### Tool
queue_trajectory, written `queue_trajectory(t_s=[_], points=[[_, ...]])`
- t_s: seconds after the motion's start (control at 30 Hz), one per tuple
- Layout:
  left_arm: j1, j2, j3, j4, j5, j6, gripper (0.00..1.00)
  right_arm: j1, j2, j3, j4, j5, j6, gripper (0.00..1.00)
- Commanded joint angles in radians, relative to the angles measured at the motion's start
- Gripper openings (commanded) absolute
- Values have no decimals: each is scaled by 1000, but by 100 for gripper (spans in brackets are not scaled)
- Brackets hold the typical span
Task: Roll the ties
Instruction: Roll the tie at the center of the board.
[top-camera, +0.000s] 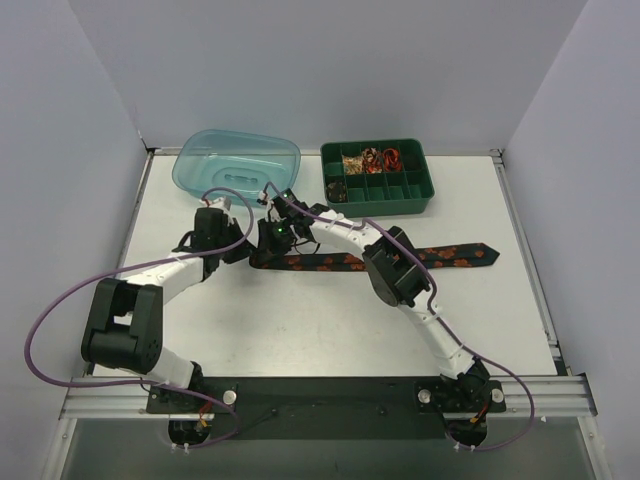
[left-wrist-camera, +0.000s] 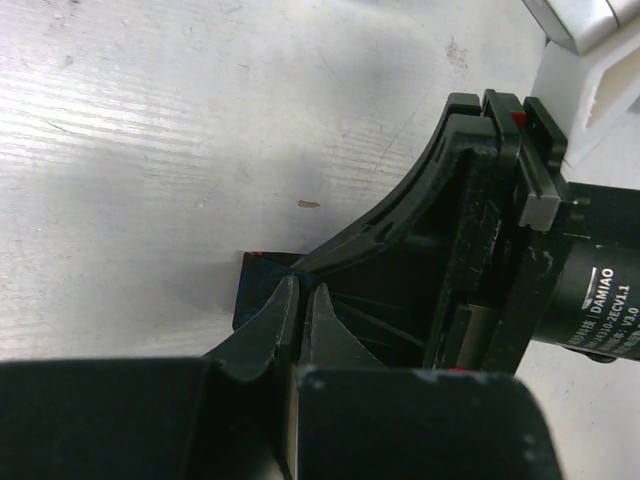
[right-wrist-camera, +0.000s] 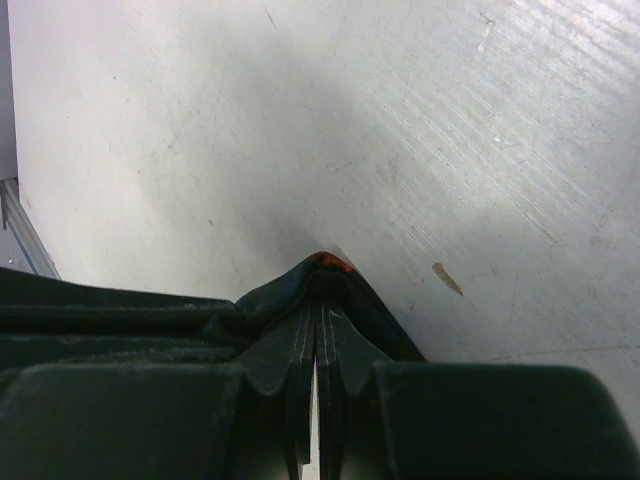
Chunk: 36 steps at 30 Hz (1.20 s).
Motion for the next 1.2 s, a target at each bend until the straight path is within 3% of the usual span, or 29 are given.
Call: queue_trajectory(t_s=[0.0,0.2,0.43,0.7,1.17], points=[[-22,-30,16,22,22,-10,0,13,41,1,-32,49,0,0],[-37,-19,16,27,25,-16,0,-4,10,-29,-30,20,16,0],[-39,-28,41,-24,-7,6,0,-29,-181,-110,-29,24,-1,0],[-40,-42,74,-84,-44,35,0,-42,-267,-159,-4,-2,25,0],[-131,5,130,-134,-133,39,0,-210,-537,-427,-141,151,-95,0]])
